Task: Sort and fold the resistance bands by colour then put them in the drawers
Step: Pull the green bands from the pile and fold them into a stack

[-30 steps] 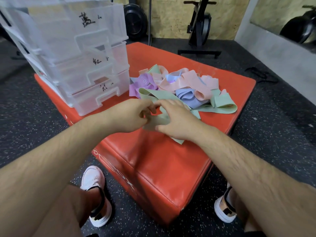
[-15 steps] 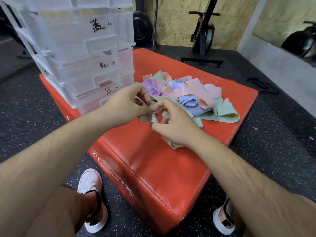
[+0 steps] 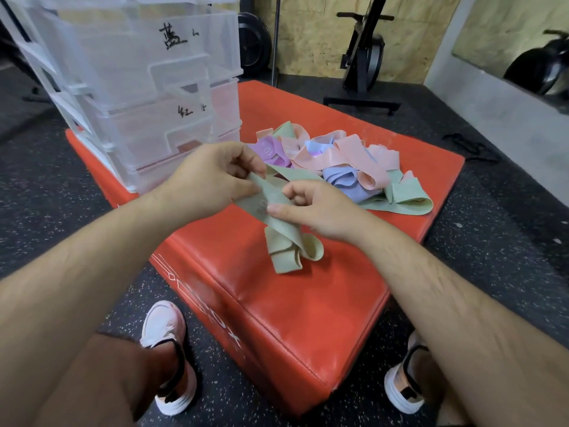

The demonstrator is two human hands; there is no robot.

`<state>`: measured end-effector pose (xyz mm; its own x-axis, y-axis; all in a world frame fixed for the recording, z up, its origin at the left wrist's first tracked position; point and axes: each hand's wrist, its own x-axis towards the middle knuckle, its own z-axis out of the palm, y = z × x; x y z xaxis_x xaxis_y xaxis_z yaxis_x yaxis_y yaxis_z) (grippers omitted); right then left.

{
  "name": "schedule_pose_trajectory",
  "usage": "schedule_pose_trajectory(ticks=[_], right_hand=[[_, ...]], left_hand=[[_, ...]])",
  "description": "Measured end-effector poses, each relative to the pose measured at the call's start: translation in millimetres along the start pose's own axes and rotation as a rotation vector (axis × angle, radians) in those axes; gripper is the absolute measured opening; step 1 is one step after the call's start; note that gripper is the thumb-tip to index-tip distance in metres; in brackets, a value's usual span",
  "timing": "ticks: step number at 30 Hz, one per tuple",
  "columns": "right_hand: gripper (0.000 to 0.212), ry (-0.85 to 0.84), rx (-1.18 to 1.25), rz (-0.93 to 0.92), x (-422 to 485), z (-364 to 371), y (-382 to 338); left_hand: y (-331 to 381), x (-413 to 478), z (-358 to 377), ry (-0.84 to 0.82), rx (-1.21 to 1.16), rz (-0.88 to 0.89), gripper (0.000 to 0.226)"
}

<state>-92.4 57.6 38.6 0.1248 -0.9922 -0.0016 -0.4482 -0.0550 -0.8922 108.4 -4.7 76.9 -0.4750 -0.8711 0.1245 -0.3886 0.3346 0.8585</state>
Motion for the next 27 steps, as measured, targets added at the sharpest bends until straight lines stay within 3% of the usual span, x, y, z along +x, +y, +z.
schedule_pose_trajectory(ticks=[5,8,12,19,27], right_hand=[[0.027,-0.136,0.046,0.109,-6,-16,4],[0.018,-0.182,-0.067,0.147,-10,-25,7],[0.025,-0.236,-0.221,0.191,-15,-36,15],[0.047,-0.102,-0.407,0.208,-29,-48,43],[0.037,-0.111,-0.314,0.118,-41,-61,67]], left_hand=[[-1,-5,-6,-0.006,-0.079,-0.044,0.029],[-5,-6,-7,0.001,-0.114,-0.073,0.029],[-14,-5,-7,0.031,-0.138,-0.124,0.026],[-53,4,19,-0.018,-0.162,-0.290,0.023],[-87,3,38,-0.020,-0.179,-0.430,0.018]])
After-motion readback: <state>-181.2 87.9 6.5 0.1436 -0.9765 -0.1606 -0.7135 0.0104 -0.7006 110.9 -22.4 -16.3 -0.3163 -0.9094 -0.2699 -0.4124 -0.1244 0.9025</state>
